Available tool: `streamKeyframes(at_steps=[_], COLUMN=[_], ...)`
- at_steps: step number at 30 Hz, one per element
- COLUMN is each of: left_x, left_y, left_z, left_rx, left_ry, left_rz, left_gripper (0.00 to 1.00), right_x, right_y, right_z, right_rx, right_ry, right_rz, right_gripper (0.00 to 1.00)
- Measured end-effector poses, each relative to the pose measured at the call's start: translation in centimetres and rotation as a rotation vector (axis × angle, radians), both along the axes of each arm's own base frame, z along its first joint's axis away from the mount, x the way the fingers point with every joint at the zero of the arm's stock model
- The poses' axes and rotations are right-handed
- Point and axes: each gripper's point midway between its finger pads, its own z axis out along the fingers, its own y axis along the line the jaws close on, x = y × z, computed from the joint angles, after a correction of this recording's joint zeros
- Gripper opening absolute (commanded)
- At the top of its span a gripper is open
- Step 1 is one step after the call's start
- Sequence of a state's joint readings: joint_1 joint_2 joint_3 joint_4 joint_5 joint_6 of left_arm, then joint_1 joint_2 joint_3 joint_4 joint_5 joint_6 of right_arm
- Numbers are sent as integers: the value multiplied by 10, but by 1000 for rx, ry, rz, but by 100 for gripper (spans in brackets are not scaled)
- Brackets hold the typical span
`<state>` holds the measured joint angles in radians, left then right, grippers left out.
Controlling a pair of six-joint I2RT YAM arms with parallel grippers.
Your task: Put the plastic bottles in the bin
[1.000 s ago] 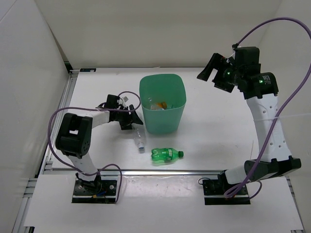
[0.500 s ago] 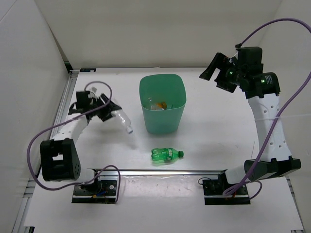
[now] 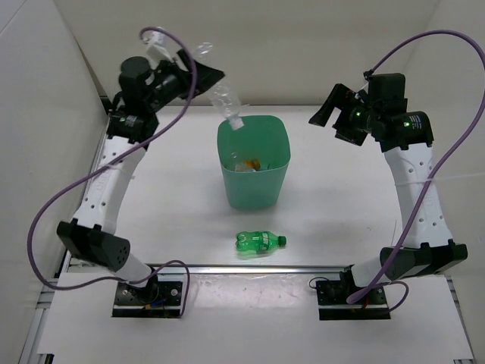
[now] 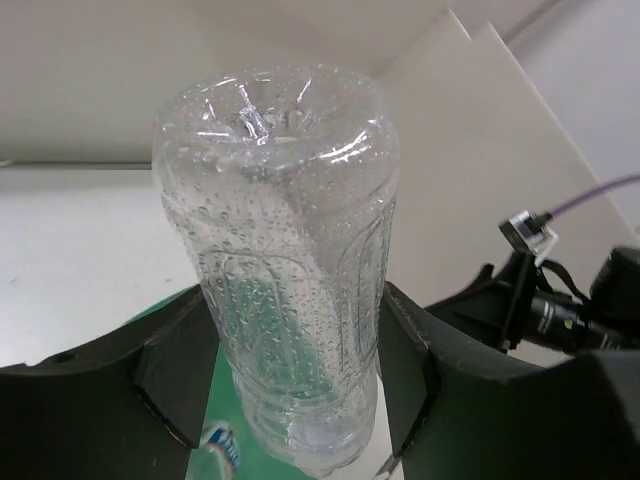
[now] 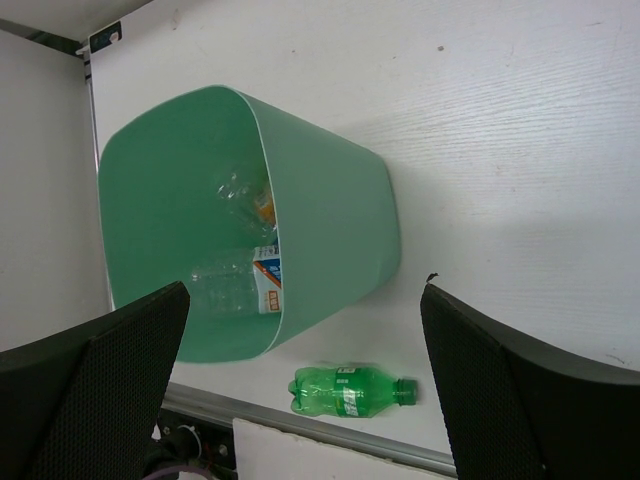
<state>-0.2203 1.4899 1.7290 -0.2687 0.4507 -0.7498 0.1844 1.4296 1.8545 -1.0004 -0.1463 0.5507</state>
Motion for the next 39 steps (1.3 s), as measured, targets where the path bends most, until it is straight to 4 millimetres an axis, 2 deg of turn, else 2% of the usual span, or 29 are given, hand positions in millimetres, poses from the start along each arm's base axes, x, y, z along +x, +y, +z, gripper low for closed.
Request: streamKeyframes(at_steps=[2, 4, 5, 7, 10, 12, 14, 17, 21, 24, 26, 29, 31, 33, 36, 37, 39], left_x=[-1, 0, 0, 1, -2, -6, -12, -34, -73, -91, -96, -107, -124, -142, -158, -160, -162], left_y=[-35, -70, -83, -103, -101, -85, -60, -1, 98, 141, 155, 171, 177, 183, 190, 193, 196], left_z=[6, -10, -23, -55, -102, -122, -132, -132, -124, -129, -146, -201, -240, -263, -267, -263, -257], left_rx=[17, 49, 67, 116, 191, 240, 278, 291, 252, 254, 282, 363, 424, 468, 504, 510, 515], left_ry=[-37, -28, -8, 50, 143, 182, 197, 203, 189, 218, 279, 433, 541, 608, 617, 601, 574], left_rz=[-77, -149, -175, -210, -195, -139, -47, 152, 471, 606, 645, 694, 701, 708, 728, 737, 749], left_gripper=[57, 68, 100, 100, 100, 100, 100, 100, 100, 100, 100, 100, 100, 100, 100, 100, 100], right_x=[0, 0, 0, 0, -2, -5, -11, -24, -56, -81, -96, -122, -149, -177, -213, -224, -230], right_y=[0, 0, 0, 0, -1, -3, -3, -4, -6, 1, 17, 60, 89, 113, 135, 138, 137], right_z=[0, 0, 0, 0, -5, -10, -18, -37, -77, -101, -105, -102, -105, -110, -131, -146, -180], right_rx=[1, 2, 2, 1, -6, -11, -14, -5, 73, 146, 161, 77, -27, -154, -361, -450, -650], right_ry=[0, 0, 0, 1, 9, 22, 40, 89, 196, 256, 263, 195, 129, 38, -103, -137, -184], right_rz=[1, 2, 2, 2, -4, -7, -6, -12, -33, 1, 93, 332, 507, 669, 841, 889, 936], right_gripper=[100, 100, 100, 100, 100, 100, 100, 100, 100, 100, 100, 100, 100, 100, 100, 100, 100])
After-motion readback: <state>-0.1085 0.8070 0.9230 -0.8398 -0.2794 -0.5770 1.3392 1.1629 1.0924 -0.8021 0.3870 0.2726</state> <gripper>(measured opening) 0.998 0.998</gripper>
